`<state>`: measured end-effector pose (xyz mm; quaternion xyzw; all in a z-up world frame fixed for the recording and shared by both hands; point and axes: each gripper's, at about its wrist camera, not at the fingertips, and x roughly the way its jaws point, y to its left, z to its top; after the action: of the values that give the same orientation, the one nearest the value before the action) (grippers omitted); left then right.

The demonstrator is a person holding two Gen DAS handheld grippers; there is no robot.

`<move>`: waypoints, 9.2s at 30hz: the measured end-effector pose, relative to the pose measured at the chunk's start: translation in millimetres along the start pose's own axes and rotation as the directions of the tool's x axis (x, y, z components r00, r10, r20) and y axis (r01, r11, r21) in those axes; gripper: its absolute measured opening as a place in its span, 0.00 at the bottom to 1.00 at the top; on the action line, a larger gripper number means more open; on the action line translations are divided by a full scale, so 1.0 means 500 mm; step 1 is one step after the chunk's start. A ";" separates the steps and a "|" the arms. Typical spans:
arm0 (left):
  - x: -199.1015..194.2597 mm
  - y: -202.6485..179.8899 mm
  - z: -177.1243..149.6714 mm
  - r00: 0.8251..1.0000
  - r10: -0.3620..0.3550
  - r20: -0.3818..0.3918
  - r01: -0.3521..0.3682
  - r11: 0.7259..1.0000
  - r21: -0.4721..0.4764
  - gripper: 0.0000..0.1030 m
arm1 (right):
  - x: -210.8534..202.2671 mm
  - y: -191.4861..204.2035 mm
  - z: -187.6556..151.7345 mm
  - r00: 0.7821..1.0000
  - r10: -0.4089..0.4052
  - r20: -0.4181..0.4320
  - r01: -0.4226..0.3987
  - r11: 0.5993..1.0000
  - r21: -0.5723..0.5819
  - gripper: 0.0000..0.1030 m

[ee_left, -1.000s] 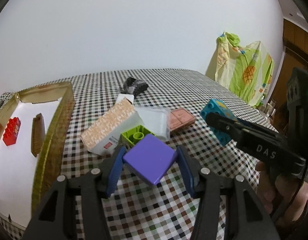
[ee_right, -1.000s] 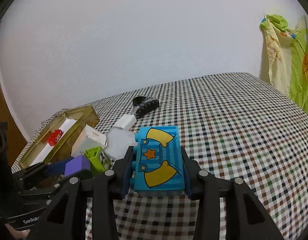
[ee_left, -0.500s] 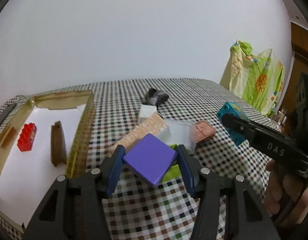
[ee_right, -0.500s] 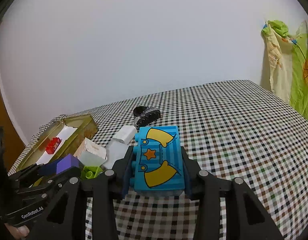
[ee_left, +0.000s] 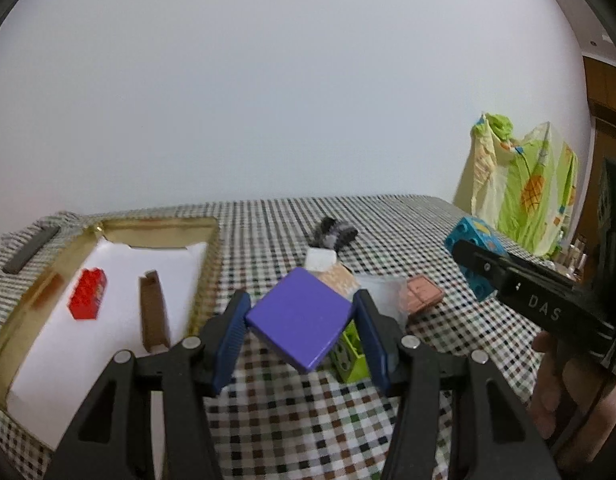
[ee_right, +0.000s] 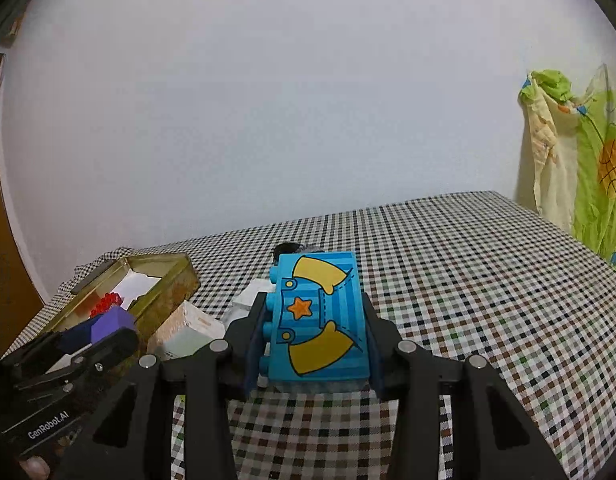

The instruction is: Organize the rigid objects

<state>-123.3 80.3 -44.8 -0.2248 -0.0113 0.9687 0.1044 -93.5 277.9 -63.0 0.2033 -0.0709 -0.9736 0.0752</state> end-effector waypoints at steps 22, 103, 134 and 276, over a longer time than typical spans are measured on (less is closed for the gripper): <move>-0.016 0.053 0.004 0.998 0.041 0.036 -0.039 0.997 -0.065 0.51 | -0.004 0.077 -0.001 0.997 0.011 0.078 -0.003 0.995 -0.103 0.43; -0.087 0.196 -0.003 0.968 0.210 0.138 -0.192 0.973 -0.131 0.51 | 0.020 0.213 -0.008 0.978 0.189 0.088 -0.162 0.954 -0.254 0.43; -0.089 0.277 -0.001 0.965 0.251 0.076 -0.239 0.960 -0.143 0.51 | 0.075 0.260 0.003 0.967 0.254 -0.012 -0.246 0.922 -0.299 0.43; -0.001 -0.016 -0.012 0.989 0.077 -0.127 -0.075 0.997 0.023 1.00 | 0.073 -0.042 0.011 0.984 0.035 -0.177 -0.046 0.997 -0.060 0.33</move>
<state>-118.6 87.9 -49.3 -0.2856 0.0126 0.9557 0.0701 -131.3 292.6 -75.5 0.2844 -0.0371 -0.9519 0.1074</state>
